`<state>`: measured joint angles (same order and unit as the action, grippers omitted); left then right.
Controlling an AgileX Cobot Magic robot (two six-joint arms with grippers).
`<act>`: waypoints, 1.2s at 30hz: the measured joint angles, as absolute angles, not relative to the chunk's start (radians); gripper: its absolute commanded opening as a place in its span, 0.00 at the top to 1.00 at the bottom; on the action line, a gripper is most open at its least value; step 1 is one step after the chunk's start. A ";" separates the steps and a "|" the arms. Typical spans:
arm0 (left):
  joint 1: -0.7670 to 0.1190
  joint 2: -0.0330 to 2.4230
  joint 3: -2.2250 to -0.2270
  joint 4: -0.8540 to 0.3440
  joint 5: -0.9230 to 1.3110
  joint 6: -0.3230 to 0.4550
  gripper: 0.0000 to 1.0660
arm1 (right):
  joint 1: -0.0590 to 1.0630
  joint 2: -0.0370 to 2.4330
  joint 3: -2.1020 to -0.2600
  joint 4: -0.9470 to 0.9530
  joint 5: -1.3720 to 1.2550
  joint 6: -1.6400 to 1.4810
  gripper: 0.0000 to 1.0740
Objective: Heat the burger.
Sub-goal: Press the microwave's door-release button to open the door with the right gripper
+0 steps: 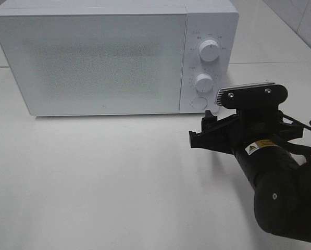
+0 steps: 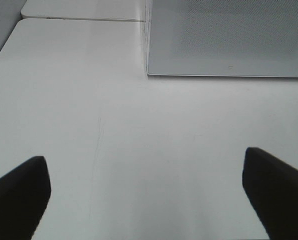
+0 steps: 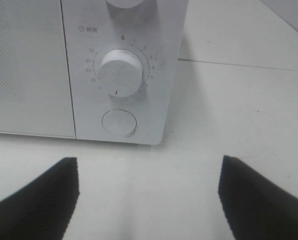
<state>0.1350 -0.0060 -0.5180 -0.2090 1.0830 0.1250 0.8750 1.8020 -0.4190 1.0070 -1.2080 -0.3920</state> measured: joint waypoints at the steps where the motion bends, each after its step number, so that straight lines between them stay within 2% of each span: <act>1: 0.135 -0.006 -0.518 -0.209 1.083 0.125 0.08 | 0.875 1.802 -0.419 1.007 -1.208 -0.392 0.29; 10: 0.135 -0.006 -0.518 -0.209 1.083 0.125 0.08 | 0.875 1.802 -0.419 1.007 -1.208 -0.286 0.30; 22: 0.135 -0.006 -0.518 -0.209 1.083 0.125 0.08 | 0.875 1.802 -0.419 1.007 -1.208 0.272 0.41; 26: 0.135 -0.006 -0.518 -0.209 1.083 0.125 0.08 | 0.875 1.802 -0.419 1.007 -1.208 0.475 0.48; 27: 0.135 -0.006 -0.518 -0.209 1.083 0.125 0.08 | 0.875 1.802 -0.419 1.007 -1.208 0.567 0.52; 32: 0.135 -0.006 -0.518 -0.209 1.083 0.125 0.08 | 0.875 1.802 -0.419 1.007 -1.208 0.735 0.60; 33: 0.135 -0.006 -0.518 -0.209 1.083 0.125 0.08 | 0.875 1.802 -0.419 1.007 -1.208 0.817 0.66; 35: 0.135 -0.006 -0.518 -0.209 1.083 0.125 0.08 | 0.875 1.802 -0.419 1.007 -1.208 0.847 0.69; 36: 0.135 -0.006 -0.518 -0.209 1.083 0.125 0.08 | 0.875 1.802 -0.419 1.007 -1.208 0.911 0.75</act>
<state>0.1350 -0.0060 -0.5180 -0.2090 1.0830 0.1250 0.8750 1.8020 -0.4190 1.0070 -1.2080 0.9110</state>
